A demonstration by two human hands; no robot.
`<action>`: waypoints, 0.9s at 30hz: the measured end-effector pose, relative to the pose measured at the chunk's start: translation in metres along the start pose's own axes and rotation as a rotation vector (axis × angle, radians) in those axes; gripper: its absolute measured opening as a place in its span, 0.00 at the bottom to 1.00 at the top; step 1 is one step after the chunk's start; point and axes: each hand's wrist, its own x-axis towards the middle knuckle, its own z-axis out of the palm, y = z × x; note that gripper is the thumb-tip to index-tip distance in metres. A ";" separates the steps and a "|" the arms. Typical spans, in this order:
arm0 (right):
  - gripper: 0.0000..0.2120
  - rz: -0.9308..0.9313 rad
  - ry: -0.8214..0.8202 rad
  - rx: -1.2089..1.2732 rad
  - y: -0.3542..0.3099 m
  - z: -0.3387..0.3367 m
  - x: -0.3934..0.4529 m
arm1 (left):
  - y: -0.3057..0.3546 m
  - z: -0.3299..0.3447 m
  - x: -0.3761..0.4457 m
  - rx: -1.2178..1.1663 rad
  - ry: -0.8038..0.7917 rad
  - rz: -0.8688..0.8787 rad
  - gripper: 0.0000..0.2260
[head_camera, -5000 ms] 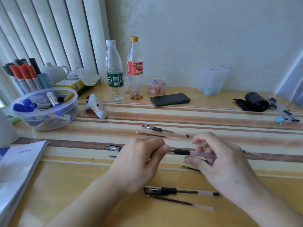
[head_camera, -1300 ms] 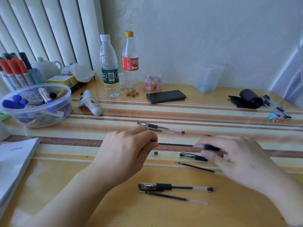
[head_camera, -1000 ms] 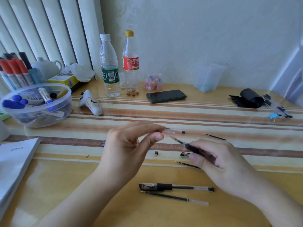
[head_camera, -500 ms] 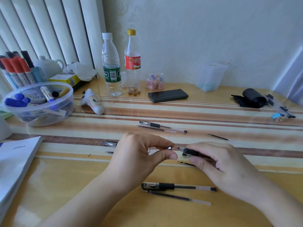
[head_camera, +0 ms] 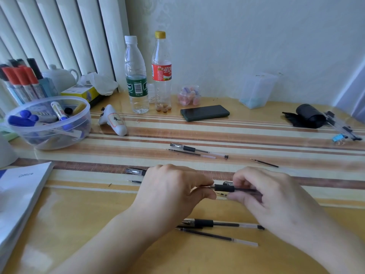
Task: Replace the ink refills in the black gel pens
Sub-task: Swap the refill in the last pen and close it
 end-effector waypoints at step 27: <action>0.16 -0.066 0.044 -0.064 -0.002 0.002 -0.002 | -0.008 -0.002 0.000 0.129 0.030 0.199 0.12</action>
